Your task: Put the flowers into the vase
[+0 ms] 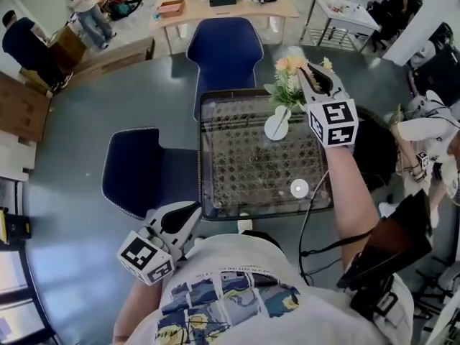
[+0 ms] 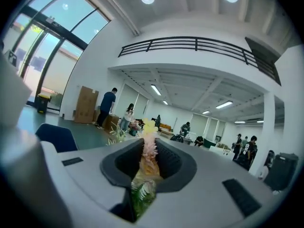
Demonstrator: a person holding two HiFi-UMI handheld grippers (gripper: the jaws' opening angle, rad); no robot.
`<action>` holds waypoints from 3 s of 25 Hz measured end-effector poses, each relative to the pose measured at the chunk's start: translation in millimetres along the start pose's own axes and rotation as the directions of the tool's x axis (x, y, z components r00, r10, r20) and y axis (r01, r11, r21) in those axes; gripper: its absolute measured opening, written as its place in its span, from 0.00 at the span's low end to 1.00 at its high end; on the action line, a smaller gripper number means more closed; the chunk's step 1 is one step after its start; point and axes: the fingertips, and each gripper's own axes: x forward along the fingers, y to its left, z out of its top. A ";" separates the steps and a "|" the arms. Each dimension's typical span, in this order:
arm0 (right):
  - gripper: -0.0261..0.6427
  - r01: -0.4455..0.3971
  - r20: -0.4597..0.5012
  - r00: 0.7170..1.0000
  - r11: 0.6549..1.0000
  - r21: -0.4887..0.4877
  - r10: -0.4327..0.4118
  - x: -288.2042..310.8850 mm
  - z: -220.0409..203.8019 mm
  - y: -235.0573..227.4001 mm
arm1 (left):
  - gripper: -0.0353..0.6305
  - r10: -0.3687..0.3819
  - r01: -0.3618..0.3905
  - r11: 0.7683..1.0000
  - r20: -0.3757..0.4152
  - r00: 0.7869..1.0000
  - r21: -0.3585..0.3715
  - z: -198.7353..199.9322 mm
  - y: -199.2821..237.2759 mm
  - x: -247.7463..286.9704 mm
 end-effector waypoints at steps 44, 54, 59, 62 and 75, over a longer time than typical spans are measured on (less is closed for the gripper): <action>0.24 0.015 -0.099 0.995 0.999 0.047 -0.010 -9.7 -116.6 40.5 | 0.07 -0.043 0.043 0.999 -0.087 0.995 -0.002 -8.0 10.6 10.5; 0.24 0.054 -0.190 0.981 0.993 0.109 -0.033 -115.7 -94.3 135.1 | 0.07 -0.234 0.237 0.971 -0.071 0.970 0.039 -25.2 -4.6 -46.9; 0.20 0.037 -0.238 0.971 0.987 0.154 0.001 -171.7 -75.9 200.9 | 0.07 -0.337 0.341 0.939 -0.074 0.939 0.043 -37.2 -19.1 -77.8; 0.12 -0.009 -0.267 0.961 0.977 0.213 0.067 -195.9 -69.5 255.1 | 0.07 -0.337 0.346 0.934 -0.092 0.937 0.095 -47.0 -25.9 -102.1; 0.06 -0.140 -0.233 0.946 0.934 0.329 0.224 -268.8 -25.6 440.3 | 0.07 -0.419 0.437 0.895 -0.168 0.892 0.088 -105.8 -37.6 -166.0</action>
